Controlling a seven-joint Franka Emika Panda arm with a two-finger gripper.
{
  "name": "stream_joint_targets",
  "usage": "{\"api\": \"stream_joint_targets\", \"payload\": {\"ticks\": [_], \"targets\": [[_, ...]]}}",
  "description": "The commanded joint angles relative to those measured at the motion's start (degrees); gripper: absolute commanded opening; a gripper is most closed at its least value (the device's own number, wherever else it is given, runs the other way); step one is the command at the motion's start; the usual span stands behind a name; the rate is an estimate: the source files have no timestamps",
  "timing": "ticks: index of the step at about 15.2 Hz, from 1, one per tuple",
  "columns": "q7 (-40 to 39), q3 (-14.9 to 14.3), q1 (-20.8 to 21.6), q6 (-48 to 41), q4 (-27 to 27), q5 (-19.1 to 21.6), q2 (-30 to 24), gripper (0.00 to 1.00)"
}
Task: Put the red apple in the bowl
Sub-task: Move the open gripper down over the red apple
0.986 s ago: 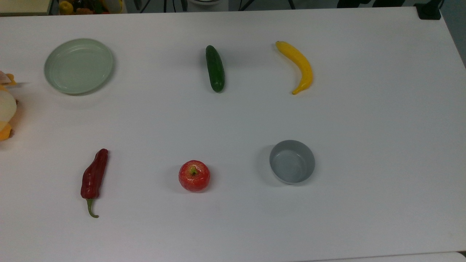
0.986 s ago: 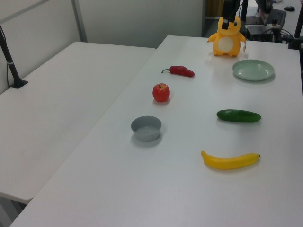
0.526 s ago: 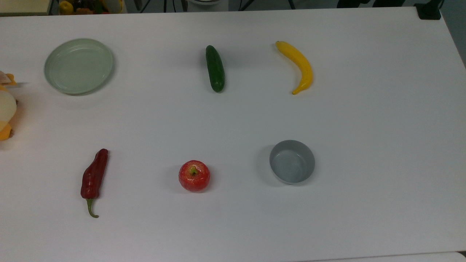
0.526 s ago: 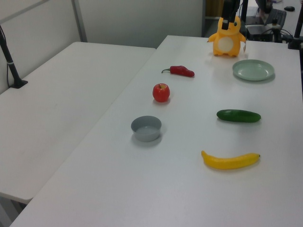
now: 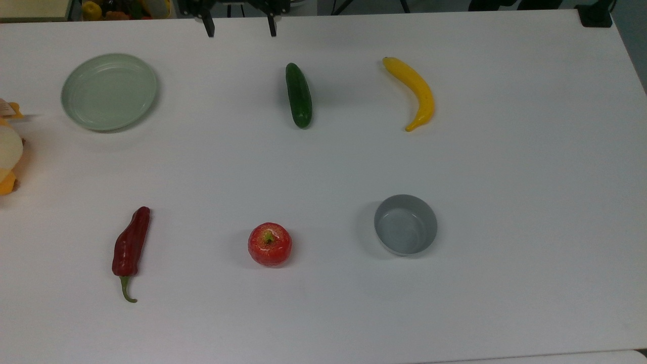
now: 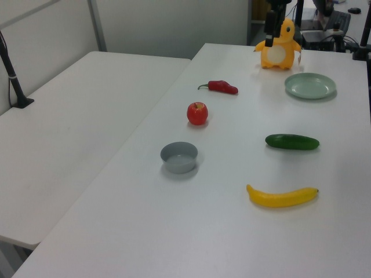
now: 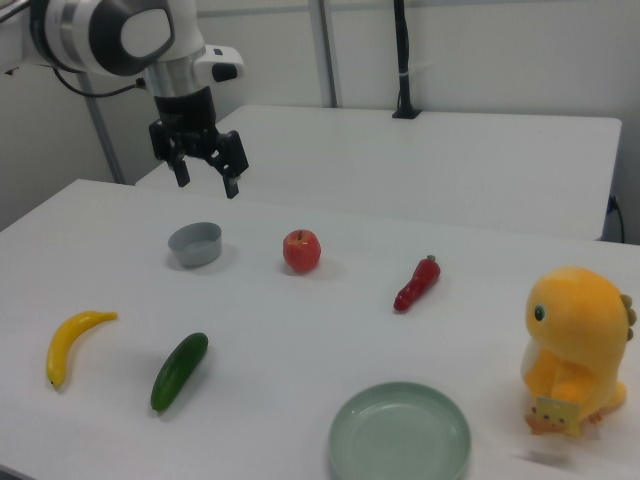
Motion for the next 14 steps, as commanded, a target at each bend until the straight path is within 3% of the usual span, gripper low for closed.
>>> {"api": "stream_joint_targets", "payload": {"ticks": [1,8,14], "targets": [[-0.6,0.5,0.5,5.5,7.1,1.5,6.3,1.00],[3.6,1.1,1.9,28.4,8.3,2.4,15.0,1.00],[4.1,1.0,3.6,42.2,7.9,1.4,22.7,1.00]]}}
